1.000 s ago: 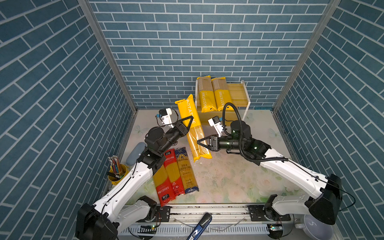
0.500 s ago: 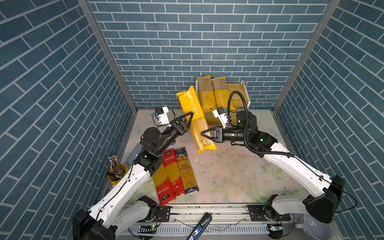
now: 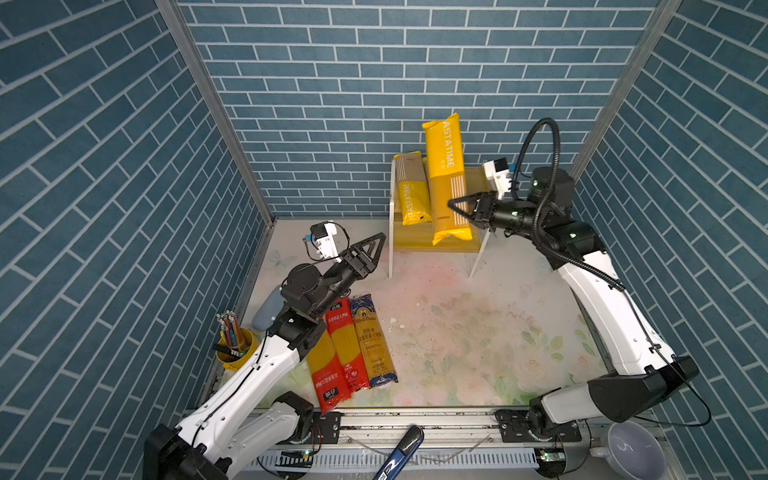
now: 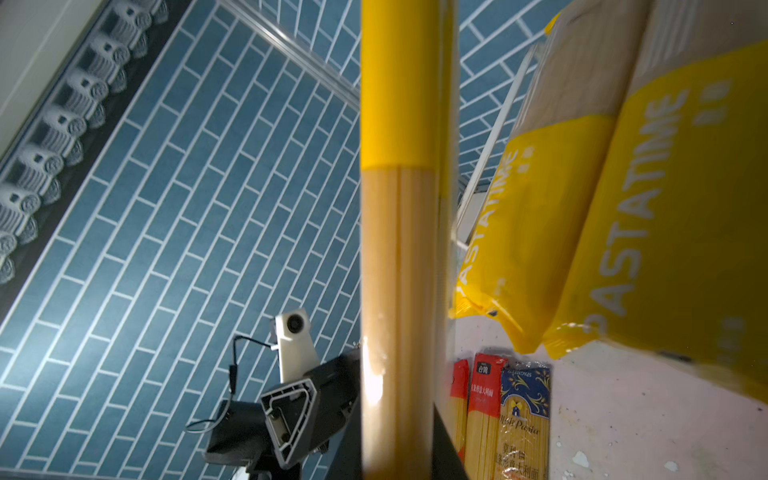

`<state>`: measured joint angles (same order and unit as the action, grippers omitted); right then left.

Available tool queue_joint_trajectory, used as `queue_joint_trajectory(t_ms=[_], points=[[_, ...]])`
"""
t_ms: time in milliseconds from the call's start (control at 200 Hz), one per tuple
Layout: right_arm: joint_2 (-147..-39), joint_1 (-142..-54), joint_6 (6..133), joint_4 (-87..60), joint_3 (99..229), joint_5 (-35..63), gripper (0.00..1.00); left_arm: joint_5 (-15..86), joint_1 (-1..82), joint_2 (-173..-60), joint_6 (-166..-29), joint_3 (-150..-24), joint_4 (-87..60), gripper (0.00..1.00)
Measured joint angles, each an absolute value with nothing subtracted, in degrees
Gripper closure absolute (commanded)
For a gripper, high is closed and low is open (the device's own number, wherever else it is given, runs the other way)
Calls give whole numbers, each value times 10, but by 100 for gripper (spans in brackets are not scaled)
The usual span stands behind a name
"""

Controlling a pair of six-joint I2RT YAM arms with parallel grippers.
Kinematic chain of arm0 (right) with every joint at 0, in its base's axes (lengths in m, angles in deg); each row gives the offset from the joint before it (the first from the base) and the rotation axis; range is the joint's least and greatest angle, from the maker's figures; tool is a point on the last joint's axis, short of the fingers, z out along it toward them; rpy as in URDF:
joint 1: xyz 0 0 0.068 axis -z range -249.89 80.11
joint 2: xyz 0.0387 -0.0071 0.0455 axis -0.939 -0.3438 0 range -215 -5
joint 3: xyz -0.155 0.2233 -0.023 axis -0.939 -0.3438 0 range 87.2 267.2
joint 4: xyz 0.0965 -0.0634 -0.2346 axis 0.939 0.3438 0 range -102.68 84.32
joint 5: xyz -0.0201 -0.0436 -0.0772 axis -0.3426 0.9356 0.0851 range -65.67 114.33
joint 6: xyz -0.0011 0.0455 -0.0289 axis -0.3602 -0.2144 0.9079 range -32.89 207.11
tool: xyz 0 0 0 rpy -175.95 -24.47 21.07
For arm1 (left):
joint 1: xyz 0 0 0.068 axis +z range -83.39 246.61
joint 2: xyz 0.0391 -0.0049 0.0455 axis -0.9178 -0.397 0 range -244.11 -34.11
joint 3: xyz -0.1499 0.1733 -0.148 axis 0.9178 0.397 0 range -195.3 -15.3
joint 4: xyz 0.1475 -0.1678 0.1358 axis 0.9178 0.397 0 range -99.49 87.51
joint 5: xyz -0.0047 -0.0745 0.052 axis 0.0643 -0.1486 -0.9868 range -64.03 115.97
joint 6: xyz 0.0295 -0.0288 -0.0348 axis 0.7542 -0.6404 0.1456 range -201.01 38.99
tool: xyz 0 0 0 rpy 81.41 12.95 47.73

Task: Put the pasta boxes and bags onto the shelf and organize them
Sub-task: 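Set bag on top shelf beside others with right gripper while left gripper releases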

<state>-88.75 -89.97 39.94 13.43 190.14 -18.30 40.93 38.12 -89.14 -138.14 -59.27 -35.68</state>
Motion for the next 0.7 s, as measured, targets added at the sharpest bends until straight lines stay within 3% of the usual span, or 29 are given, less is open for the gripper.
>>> queue_joint_trajectory(t_ms=[175,330,700], points=[[-954,-798,427,278,2063,-192,100,405,375,-890,-1392,-554,-360,24],[-1050,-772,497,424,2220,-169,100,399,354,-893,-1393,-523,-356,24],[-1131,-776,558,549,2234,-149,100,386,319,-914,-1393,-503,-355,24]])
